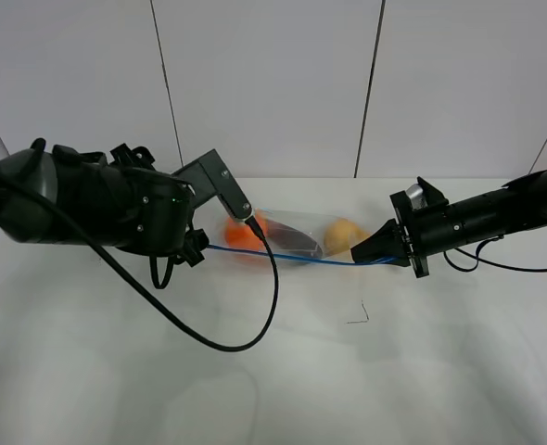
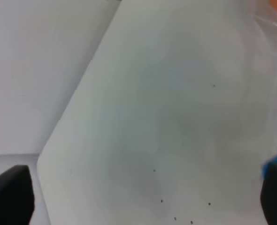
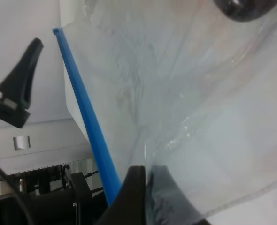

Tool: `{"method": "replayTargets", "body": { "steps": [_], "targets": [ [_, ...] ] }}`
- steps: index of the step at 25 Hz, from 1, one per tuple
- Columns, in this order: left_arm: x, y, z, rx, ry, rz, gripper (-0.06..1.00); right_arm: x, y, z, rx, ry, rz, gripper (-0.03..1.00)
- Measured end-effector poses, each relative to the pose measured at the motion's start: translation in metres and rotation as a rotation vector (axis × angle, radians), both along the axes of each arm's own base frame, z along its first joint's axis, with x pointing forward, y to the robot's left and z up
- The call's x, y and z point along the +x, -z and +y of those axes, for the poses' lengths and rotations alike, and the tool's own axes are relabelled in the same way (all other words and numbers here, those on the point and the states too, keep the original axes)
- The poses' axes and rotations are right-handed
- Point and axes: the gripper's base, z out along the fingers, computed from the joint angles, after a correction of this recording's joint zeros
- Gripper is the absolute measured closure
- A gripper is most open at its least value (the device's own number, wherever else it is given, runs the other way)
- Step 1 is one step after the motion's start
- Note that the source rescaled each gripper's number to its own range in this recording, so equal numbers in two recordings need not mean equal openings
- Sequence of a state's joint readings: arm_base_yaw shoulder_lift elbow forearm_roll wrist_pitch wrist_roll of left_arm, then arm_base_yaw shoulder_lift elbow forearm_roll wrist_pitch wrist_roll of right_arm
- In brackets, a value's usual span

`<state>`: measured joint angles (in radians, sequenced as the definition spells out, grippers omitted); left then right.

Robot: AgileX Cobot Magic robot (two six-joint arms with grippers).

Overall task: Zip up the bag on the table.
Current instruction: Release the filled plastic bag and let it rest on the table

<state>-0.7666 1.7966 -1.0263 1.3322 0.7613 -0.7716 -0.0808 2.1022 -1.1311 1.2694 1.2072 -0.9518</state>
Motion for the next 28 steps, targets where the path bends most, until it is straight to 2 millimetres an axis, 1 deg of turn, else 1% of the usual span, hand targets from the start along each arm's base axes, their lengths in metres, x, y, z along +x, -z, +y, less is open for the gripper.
{"method": "replayTargets", "body": {
  "steps": [6,9,10,13,15,18,23,28],
  "targets": [
    [0.008,-0.022,-0.005,-0.093,-0.072,-0.015,-0.06,0.0,0.0,0.0,-0.002,-0.002,0.0,0.97],
    [0.017,-0.029,0.003,-0.159,-0.149,0.047,-0.06,0.0,0.0,0.0,-0.003,-0.004,0.0,0.97],
    [0.021,-0.031,0.009,-0.19,-0.188,0.076,-0.06,0.0,0.0,0.0,-0.004,-0.005,0.0,0.97],
    [0.032,-0.036,0.032,-0.283,-0.306,0.16,-0.06,0.0,0.0,0.0,-0.004,-0.005,0.0,0.97],
    [0.038,-0.041,0.05,-0.345,-0.375,0.204,-0.06,0.0,0.0,0.0,-0.004,-0.005,0.0,0.97],
    [0.04,-0.052,0.079,-0.43,-0.454,0.252,-0.06,0.0,0.0,0.0,-0.005,-0.006,0.0,0.97],
    [0.037,-0.064,0.129,-0.535,-0.603,0.336,-0.06,-0.001,0.0,0.0,-0.006,-0.009,-0.005,0.97],
    [0.028,-0.064,0.172,-0.664,-0.731,0.477,-0.06,-0.001,0.0,0.0,-0.007,-0.012,-0.008,0.97]
  ]
}}
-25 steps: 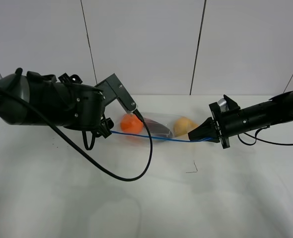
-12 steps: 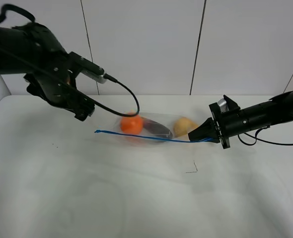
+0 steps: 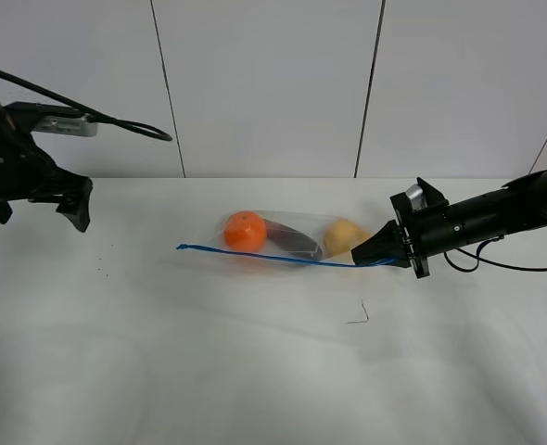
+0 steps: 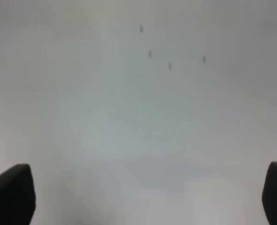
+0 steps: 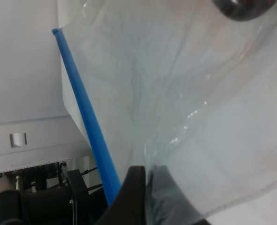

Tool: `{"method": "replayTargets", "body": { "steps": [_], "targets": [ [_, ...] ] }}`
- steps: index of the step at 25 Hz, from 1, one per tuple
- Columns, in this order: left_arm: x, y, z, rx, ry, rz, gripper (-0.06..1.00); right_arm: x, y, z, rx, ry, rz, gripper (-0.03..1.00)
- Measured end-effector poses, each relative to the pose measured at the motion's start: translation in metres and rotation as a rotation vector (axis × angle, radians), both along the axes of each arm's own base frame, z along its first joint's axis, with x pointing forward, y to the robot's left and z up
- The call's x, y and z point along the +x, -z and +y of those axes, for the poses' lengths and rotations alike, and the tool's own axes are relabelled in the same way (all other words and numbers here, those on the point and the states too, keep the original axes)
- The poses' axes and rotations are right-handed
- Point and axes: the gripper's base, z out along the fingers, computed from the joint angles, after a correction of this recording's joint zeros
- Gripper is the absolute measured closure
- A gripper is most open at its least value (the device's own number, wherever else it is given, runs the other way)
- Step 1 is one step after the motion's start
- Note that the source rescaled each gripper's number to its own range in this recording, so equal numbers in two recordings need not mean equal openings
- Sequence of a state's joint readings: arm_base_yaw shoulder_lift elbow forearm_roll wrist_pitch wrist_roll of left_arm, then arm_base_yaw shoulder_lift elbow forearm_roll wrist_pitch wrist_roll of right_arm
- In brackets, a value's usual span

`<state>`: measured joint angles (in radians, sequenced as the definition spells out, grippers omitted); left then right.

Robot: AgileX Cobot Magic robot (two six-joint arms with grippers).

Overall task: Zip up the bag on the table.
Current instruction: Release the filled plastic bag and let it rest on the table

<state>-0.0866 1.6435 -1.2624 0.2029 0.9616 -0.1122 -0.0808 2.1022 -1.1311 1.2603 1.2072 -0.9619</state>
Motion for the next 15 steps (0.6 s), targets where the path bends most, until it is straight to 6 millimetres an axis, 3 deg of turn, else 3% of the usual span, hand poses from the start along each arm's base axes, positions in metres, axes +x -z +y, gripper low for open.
{"method": "replayTargets", "body": {
  "steps": [5,10,15],
  "targets": [
    [-0.007,-0.004,0.033,-0.07,-0.068,0.033,-0.06,0.0,0.0,0.0,-0.001,-0.004,-0.008,0.97],
    [-0.019,-0.022,0.035,-0.078,-0.05,-0.026,-0.06,0.0,0.0,0.0,-0.001,-0.006,-0.012,0.97],
    [-0.048,-0.031,0.034,-0.073,-0.028,-0.126,-0.06,0.0,0.0,0.0,-0.001,-0.008,-0.015,0.97]
  ]
}}
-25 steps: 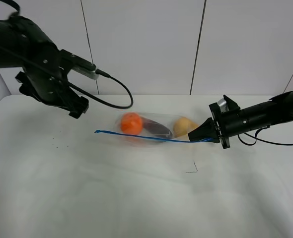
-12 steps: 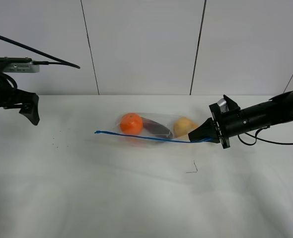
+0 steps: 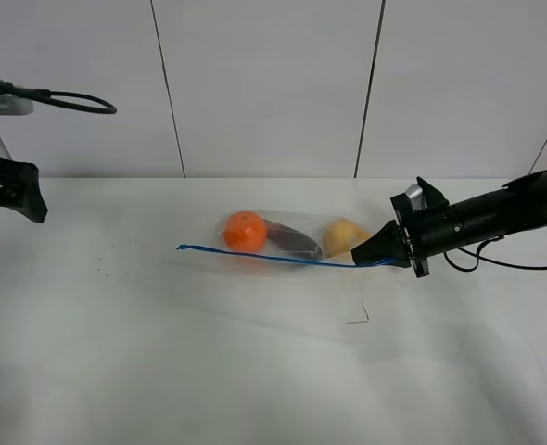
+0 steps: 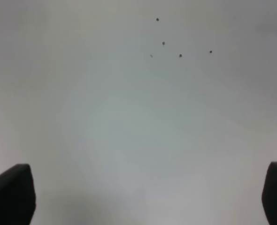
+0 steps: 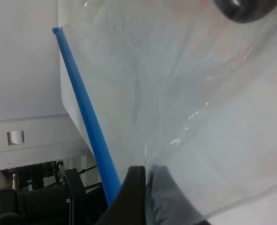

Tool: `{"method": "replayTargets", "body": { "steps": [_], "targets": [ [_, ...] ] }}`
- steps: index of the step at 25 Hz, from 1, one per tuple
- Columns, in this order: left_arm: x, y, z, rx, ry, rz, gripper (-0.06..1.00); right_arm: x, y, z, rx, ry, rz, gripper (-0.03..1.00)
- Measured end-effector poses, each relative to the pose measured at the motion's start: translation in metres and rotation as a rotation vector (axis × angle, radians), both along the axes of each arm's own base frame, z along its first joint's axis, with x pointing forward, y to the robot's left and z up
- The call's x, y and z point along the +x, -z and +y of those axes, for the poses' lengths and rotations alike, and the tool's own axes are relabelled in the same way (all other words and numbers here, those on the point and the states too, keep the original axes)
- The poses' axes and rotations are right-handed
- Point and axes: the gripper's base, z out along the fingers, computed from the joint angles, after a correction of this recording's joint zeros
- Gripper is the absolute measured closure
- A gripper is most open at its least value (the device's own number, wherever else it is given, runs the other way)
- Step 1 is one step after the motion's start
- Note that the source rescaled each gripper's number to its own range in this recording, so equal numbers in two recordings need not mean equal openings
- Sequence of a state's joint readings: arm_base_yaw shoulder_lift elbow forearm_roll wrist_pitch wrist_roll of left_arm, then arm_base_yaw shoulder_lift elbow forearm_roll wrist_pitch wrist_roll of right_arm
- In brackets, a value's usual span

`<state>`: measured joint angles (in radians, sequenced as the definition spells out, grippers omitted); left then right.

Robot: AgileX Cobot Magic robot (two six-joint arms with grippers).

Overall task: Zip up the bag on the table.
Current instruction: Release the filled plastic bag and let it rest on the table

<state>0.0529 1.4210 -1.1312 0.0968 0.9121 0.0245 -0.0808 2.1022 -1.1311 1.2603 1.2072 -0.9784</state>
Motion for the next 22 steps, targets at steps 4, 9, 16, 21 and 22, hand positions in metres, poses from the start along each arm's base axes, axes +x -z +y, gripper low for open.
{"method": "replayTargets", "body": {
  "steps": [4,9,16,21,22],
  "targets": [
    [-0.031,-0.003,-0.002,0.003,0.005,-0.041,-0.06,0.0,0.0,0.0,0.0,0.0,0.0,0.97],
    [-0.078,-0.008,-0.004,0.007,0.006,-0.105,-0.06,0.0,0.0,0.0,0.0,0.0,0.0,0.97],
    [-0.141,-0.014,-0.008,0.009,0.007,-0.25,-0.06,0.0,0.0,0.0,0.0,0.0,0.0,0.97],
    [-0.177,-0.003,-0.011,0.001,0.006,-0.325,-0.06,0.0,0.0,0.0,0.0,-0.001,-0.002,0.97],
    [-0.184,-0.001,-0.012,-0.005,0.006,-0.34,-0.06,0.0,0.0,0.0,0.0,-0.001,-0.003,0.97]
  ]
}}
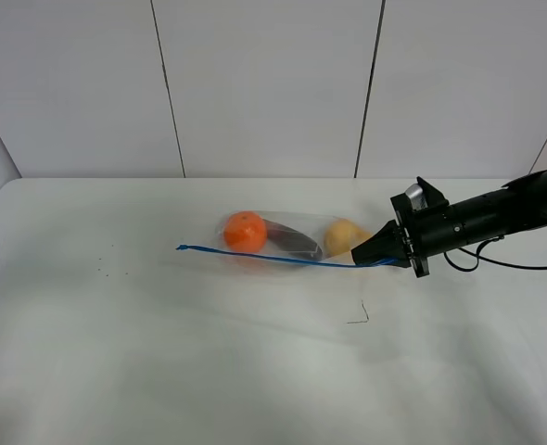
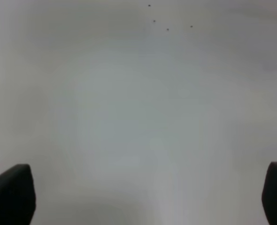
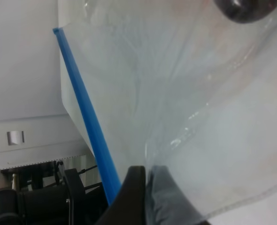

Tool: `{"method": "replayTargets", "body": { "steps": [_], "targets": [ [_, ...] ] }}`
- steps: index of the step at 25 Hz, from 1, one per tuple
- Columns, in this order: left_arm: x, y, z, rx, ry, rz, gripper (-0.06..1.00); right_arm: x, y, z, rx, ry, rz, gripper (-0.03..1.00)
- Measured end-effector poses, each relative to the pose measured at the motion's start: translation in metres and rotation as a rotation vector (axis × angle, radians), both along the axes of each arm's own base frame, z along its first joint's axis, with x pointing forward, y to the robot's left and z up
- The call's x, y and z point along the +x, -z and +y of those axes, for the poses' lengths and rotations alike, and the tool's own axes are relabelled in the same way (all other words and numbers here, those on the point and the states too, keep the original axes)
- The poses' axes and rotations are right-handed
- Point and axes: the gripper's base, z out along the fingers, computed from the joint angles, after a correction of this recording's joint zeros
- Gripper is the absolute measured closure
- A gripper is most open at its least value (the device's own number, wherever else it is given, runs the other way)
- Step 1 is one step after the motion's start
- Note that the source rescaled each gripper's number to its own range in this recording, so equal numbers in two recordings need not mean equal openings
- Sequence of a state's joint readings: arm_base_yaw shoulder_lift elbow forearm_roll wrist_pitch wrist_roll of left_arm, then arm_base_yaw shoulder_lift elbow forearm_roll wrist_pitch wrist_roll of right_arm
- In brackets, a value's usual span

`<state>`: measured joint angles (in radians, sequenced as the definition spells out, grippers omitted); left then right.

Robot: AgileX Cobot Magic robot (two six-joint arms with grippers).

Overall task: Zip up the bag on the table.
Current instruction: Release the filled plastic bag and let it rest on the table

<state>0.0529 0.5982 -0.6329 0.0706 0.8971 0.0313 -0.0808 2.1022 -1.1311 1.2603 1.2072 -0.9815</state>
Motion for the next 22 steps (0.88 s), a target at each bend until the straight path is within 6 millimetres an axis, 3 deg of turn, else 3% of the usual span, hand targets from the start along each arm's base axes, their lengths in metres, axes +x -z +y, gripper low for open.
{"method": "replayTargets", "body": {
  "steps": [11,22],
  "targets": [
    [-0.059,0.021,-0.005,-0.02,0.004,-0.103,-0.06,0.0,0.0,0.0,0.0,0.0,0.0,0.97],
    [-0.086,0.028,-0.007,-0.02,0.007,-0.207,-0.06,0.0,0.0,0.0,0.0,-0.002,-0.003,0.97]
  ]
}}
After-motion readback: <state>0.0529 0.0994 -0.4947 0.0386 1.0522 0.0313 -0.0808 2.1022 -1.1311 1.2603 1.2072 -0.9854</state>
